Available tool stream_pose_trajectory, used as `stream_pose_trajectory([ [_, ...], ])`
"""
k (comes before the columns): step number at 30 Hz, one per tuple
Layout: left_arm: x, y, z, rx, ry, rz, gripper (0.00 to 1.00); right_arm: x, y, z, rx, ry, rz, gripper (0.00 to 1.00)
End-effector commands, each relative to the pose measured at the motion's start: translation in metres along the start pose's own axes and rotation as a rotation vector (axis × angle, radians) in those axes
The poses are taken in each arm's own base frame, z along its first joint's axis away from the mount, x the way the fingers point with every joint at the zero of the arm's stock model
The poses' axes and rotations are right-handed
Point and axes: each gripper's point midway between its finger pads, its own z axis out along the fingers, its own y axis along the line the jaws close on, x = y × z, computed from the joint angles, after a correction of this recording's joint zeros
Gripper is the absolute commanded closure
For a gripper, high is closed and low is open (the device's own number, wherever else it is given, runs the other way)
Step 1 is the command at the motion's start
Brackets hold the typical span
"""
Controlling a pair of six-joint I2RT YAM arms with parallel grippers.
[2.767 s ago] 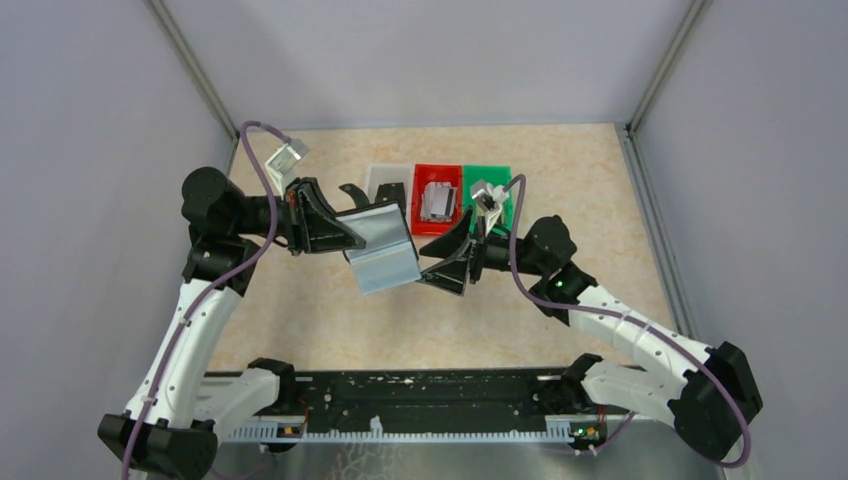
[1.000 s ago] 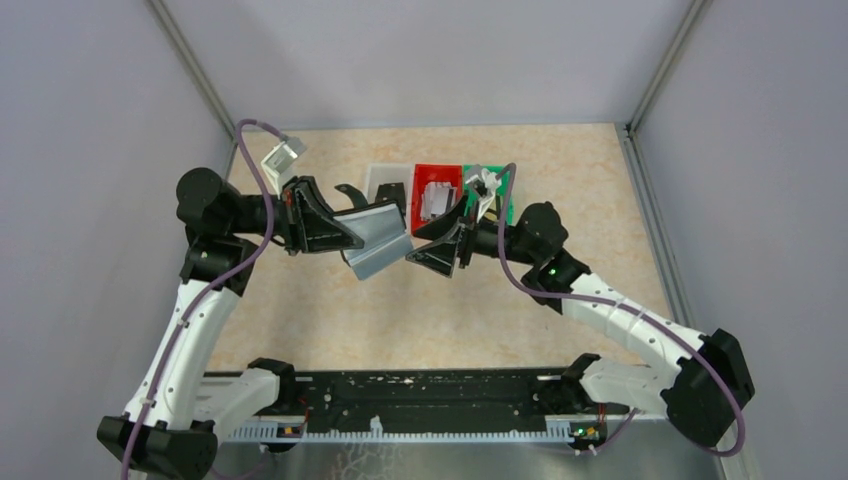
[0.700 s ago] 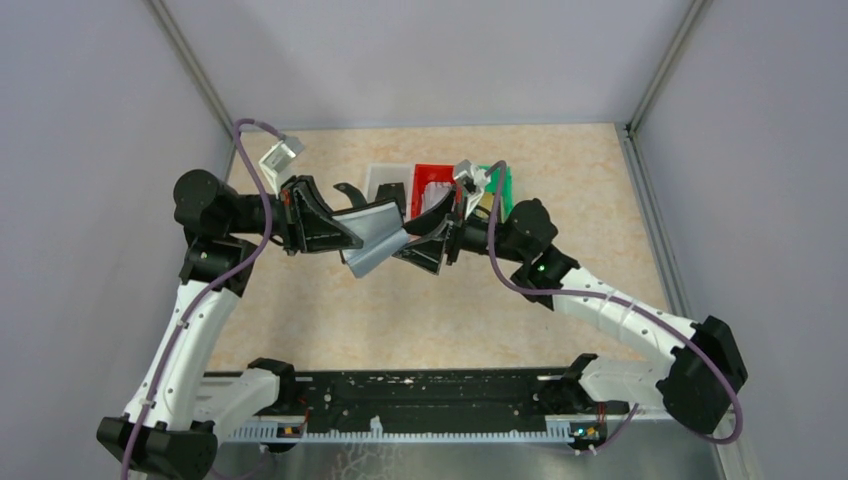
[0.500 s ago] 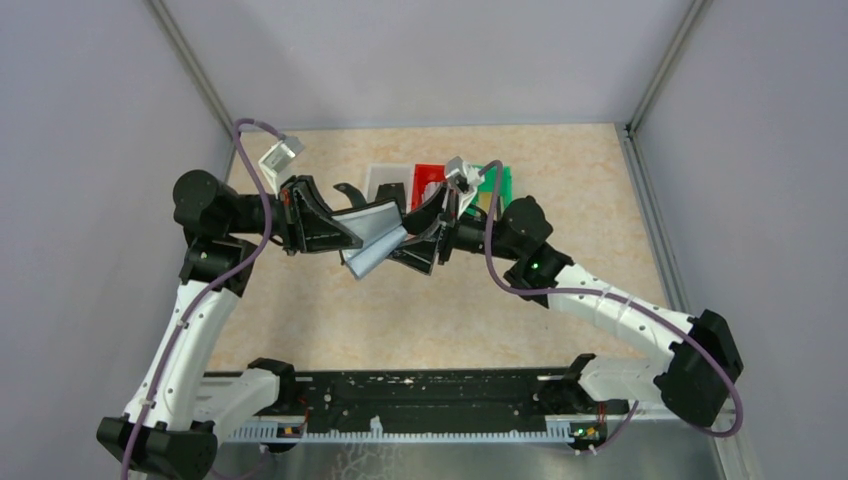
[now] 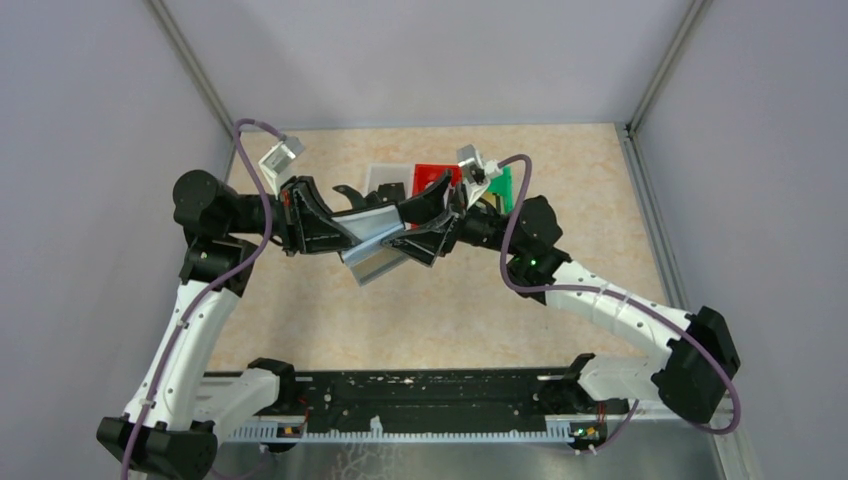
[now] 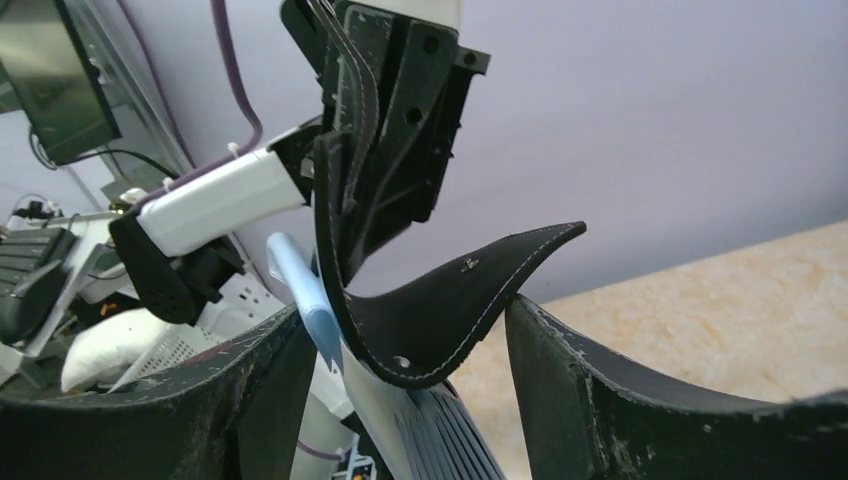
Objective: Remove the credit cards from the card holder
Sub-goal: Remove the credit card from the card holder.
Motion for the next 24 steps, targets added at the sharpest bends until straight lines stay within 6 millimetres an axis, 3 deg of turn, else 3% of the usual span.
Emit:
stream_pose_trajectory([
  [1, -0.007, -0.016, 0.0, 0.02, -0.001, 0.074, 1.0, -0.046, 0.038, 0.01, -0.15, -0.142, -0.034, 0.35],
  [7, -0.008, -0.016, 0.0, 0.02, -0.002, 0.077, 1.0, -0.042, 0.036, 0.014, -0.145, -0.127, -0.002, 0.52],
  [11, -0.005, -0.014, 0.0, 0.018, 0.002, 0.085, 1.0, -0.047, 0.033, 0.018, -0.128, -0.146, 0.048, 0.94],
  [12, -0.005, -0.012, 0.0, 0.016, 0.004, 0.095, 0.99, -0.049, 0.031, 0.018, -0.114, -0.152, 0.061, 1.0],
  [17, -0.005, -0.004, 0.0, -0.012, 0.017, 0.143, 0.91, -0.052, 0.023, 0.015, -0.03, -0.155, 0.101, 1.0],
  [19, -0.003, -0.003, -0.001, -0.015, 0.023, 0.148, 0.77, -0.05, 0.017, 0.012, 0.018, -0.146, 0.119, 1.0],
  [24, -0.002, 0.0, -0.002, -0.034, 0.027, 0.186, 0.52, -0.047, 0.007, 0.004, 0.121, -0.13, 0.136, 1.0],
])
